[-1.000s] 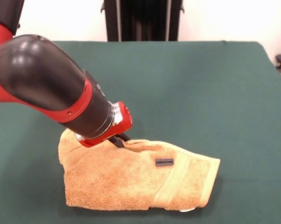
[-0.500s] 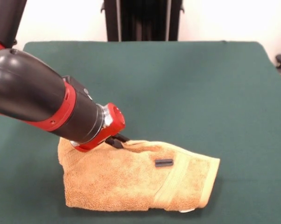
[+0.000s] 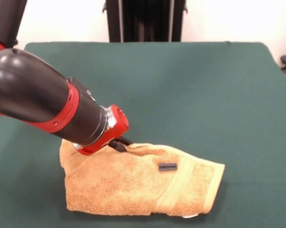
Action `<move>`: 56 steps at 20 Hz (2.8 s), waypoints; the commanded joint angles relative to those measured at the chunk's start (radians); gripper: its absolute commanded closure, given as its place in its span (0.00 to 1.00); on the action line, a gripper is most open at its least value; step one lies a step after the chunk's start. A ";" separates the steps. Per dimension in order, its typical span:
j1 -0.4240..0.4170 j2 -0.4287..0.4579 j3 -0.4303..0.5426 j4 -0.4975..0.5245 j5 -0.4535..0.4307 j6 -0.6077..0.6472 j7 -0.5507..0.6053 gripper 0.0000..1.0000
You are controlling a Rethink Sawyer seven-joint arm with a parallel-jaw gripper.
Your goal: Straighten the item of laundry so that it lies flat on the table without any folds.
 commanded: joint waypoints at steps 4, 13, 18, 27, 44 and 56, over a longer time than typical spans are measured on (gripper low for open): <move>0.097 0.061 0.021 0.179 -0.086 -0.333 -0.067 1.00; 0.150 -0.020 -0.097 0.303 -0.190 -0.628 0.153 1.00; 0.177 -0.028 -0.124 0.276 -0.200 -0.611 0.117 1.00; 0.125 -0.048 -0.068 0.218 -0.156 -0.479 -0.075 1.00; -0.035 0.030 0.109 -0.188 -0.117 -0.285 -0.311 1.00; -0.035 -0.047 0.078 -0.063 -0.095 -0.388 -0.181 1.00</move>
